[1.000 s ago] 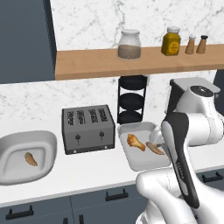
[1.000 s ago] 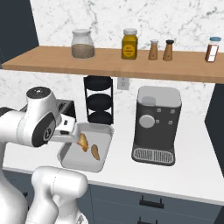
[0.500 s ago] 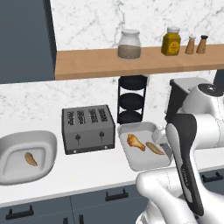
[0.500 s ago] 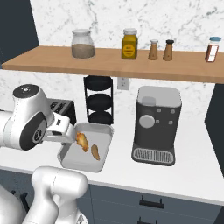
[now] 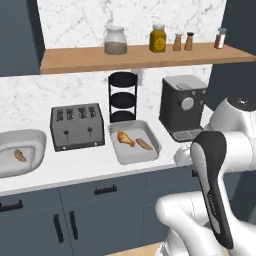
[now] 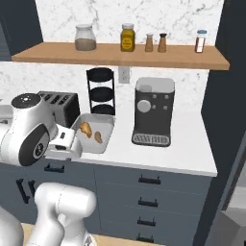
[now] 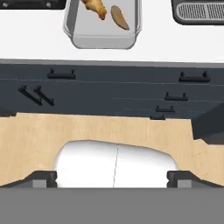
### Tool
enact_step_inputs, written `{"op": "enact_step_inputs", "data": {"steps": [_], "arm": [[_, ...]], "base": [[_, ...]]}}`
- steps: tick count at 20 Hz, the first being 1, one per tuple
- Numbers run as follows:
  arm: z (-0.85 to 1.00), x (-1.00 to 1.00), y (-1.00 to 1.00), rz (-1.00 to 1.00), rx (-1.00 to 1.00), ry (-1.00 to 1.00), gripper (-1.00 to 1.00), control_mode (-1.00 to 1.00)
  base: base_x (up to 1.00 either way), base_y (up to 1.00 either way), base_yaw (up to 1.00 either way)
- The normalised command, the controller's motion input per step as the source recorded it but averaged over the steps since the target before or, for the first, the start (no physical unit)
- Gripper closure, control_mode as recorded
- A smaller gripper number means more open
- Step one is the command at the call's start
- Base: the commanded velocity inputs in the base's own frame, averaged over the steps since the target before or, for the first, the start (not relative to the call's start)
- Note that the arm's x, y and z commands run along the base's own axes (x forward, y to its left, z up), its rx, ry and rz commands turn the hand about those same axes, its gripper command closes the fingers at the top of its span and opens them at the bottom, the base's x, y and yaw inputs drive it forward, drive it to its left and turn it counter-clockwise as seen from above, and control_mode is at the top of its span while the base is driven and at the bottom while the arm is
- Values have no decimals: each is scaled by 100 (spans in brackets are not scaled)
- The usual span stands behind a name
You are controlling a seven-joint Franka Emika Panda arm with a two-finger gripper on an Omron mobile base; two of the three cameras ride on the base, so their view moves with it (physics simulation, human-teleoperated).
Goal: Place one sweet potato and one chicken drumstick in each tupperware on the nearby counter, to pack two identical lunches.
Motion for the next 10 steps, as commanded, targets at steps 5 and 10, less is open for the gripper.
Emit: {"op": "enact_step_inputs", "data": {"steps": [5,10], "arm": [[0,0,0,0,0,0,-100,100],[0,0,0,0,0,0,-100,100]], "base": [[-94,-73,-25],[-34,-98,-35]]}}
